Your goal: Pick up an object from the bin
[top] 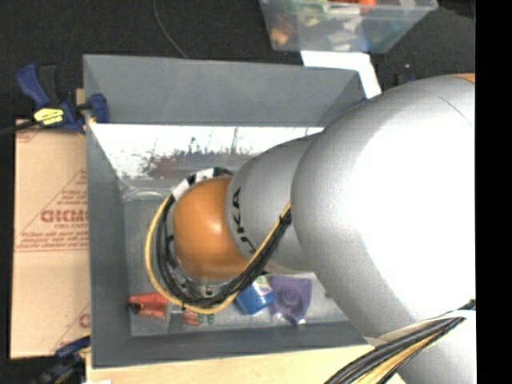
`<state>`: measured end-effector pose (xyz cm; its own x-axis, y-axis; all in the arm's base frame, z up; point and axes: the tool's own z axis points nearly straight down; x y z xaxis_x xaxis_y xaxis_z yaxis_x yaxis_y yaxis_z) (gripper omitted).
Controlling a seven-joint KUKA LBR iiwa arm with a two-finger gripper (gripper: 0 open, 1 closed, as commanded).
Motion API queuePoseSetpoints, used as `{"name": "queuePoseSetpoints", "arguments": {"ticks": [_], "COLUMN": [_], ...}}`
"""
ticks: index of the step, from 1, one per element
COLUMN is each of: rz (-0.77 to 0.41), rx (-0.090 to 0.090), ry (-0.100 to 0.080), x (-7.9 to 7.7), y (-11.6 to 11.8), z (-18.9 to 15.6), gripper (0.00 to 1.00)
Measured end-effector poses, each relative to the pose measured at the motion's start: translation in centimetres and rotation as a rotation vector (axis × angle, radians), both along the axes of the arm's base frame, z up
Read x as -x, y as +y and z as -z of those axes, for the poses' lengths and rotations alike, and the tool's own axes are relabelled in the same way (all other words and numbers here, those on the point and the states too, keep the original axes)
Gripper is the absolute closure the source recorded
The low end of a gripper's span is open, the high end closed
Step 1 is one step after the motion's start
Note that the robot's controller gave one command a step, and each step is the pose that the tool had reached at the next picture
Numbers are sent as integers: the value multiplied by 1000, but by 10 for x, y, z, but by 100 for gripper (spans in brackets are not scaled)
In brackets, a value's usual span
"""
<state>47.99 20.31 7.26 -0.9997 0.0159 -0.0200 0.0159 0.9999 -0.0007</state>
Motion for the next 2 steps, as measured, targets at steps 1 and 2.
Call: {"name": "queuePoseSetpoints", "arguments": {"ticks": [1,2], "rz": [3,4], "rx": [0,-1], "ry": [-1,0], "x": [0,1], "y": [-1,-1], "z": [-2,-18], "gripper": [100,100]}}
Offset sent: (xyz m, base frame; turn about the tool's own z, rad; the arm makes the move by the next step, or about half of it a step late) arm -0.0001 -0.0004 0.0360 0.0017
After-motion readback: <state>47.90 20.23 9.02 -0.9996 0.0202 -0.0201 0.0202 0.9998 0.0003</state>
